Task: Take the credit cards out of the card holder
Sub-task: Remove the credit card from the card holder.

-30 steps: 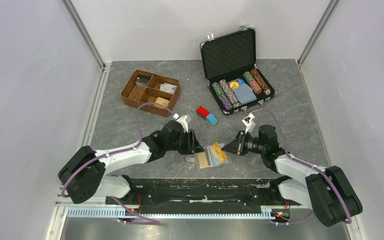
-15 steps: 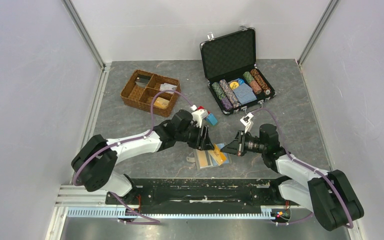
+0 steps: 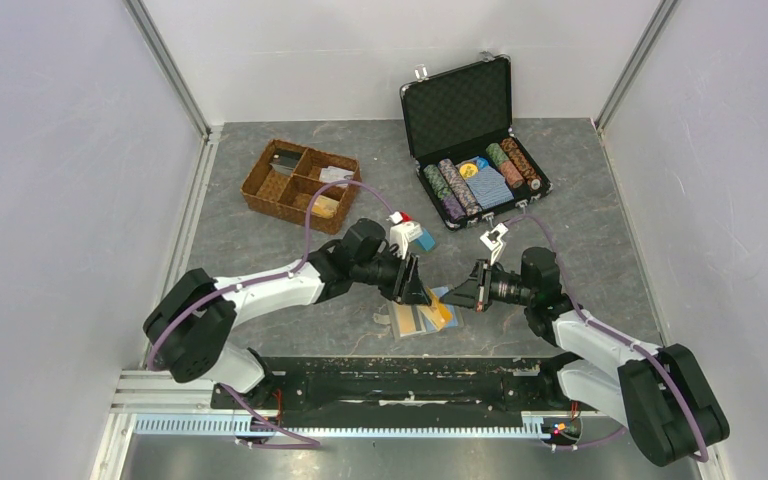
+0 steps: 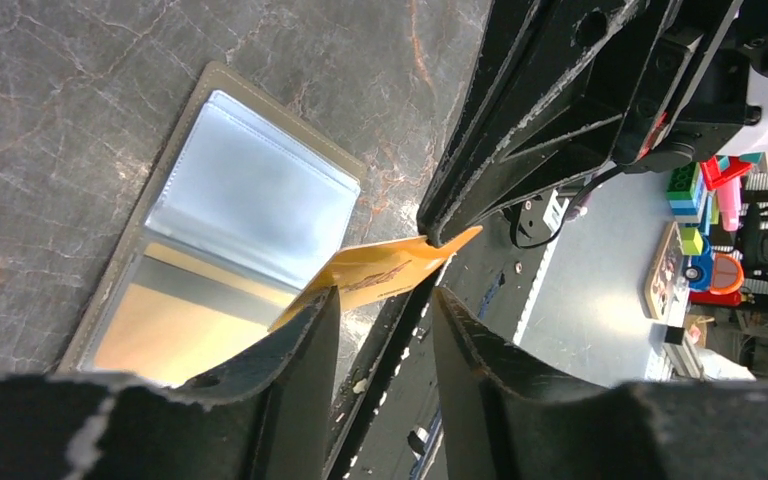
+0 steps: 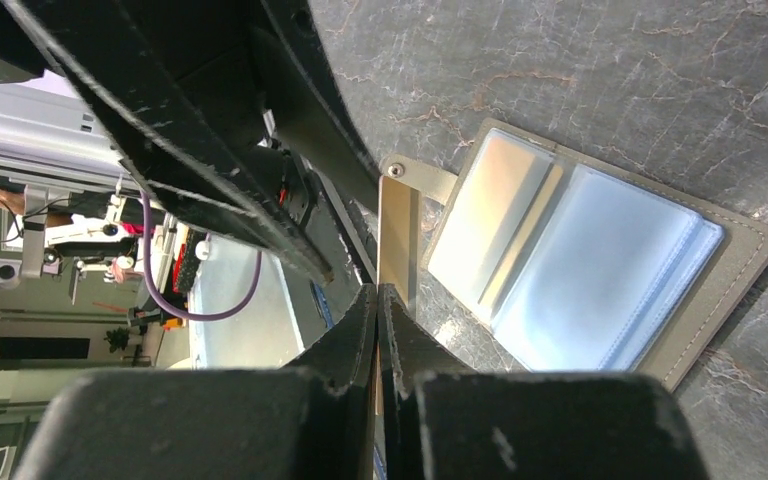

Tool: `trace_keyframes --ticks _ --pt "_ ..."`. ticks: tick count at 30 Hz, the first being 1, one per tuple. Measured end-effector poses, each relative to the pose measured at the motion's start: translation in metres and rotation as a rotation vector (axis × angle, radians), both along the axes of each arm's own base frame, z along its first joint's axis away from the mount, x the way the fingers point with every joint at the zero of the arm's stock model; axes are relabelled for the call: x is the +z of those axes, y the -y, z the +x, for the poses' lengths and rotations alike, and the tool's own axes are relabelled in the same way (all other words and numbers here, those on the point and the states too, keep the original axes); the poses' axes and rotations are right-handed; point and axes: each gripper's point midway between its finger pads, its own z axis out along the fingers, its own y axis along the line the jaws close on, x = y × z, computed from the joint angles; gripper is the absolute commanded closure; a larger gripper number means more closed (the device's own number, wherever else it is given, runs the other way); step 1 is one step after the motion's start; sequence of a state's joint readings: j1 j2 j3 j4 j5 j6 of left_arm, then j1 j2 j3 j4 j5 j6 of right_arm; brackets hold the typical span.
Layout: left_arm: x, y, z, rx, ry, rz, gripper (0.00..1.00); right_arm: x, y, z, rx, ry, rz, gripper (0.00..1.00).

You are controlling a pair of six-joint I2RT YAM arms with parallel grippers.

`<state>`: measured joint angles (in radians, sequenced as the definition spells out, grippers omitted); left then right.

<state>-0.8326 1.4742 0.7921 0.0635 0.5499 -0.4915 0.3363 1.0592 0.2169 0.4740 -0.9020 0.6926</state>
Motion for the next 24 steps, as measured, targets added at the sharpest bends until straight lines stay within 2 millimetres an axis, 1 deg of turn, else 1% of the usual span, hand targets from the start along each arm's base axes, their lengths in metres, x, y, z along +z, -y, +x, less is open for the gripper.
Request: trace_keyframes --ticks 2,4,5,6,7,8,10,11,12,14,15,16,17,19,21,24 --pt "-0.001 0.000 -0.002 -0.009 -0.004 -0.006 0.80 0.001 0.000 0.000 0.000 0.000 0.002 1.00" --pt "-0.002 0.000 -0.003 -0.016 -0.007 -0.011 0.93 0.001 0.000 0.000 0.000 0.000 0.002 1.00" --pt "-0.004 0.000 -0.005 -0.022 -0.010 -0.015 0.97 0.001 0.000 0.000 0.001 0.000 0.003 1.00" --pt "-0.004 0.000 -0.005 -0.026 -0.012 -0.017 0.98 0.000 0.000 0.000 0.004 -0.001 0.002 1.00" --pt "-0.005 0.000 -0.006 -0.030 -0.014 -0.020 0.98 0.000 0.000 -0.001 0.007 0.000 0.002 1.00" --pt "-0.005 0.001 -0.007 -0.040 -0.020 -0.027 0.98 -0.001 0.000 -0.001 0.010 0.001 0.000 0.98" --pt "-0.008 0.002 -0.008 -0.051 -0.034 -0.025 0.98 -0.003 0.000 -0.002 0.016 0.003 -0.007 0.89" --pt "-0.010 0.002 -0.009 -0.058 -0.045 -0.022 0.98 -0.004 0.000 -0.003 0.020 0.003 -0.012 0.88" --pt "-0.012 0.001 -0.011 -0.062 -0.058 -0.014 0.98 -0.007 0.001 -0.004 0.027 0.006 -0.023 0.89" --pt "-0.015 0.001 -0.011 -0.070 -0.072 0.003 0.98 -0.010 0.002 -0.004 0.038 0.014 -0.052 0.98" --pt "-0.014 0.000 -0.012 -0.075 -0.081 0.015 0.97 -0.011 0.003 -0.002 0.041 0.022 -0.067 1.00" --pt "-0.013 0.000 -0.011 -0.079 -0.079 0.022 0.93 -0.011 0.003 0.001 0.038 0.028 -0.082 1.00" --pt "-0.012 0.000 -0.010 -0.078 -0.082 0.033 0.88 -0.010 0.004 0.005 0.031 0.037 -0.095 0.98" --pt "-0.008 -0.001 -0.005 -0.063 -0.071 0.048 0.83 -0.008 0.005 0.012 0.009 0.054 -0.112 0.94" --pt "-0.005 -0.006 0.002 -0.019 -0.053 0.071 0.74 -0.011 0.007 0.017 -0.016 0.064 -0.136 0.87" --pt "-0.002 -0.018 0.011 0.055 -0.016 0.105 0.70 -0.024 0.010 0.018 -0.030 0.055 -0.206 0.76"
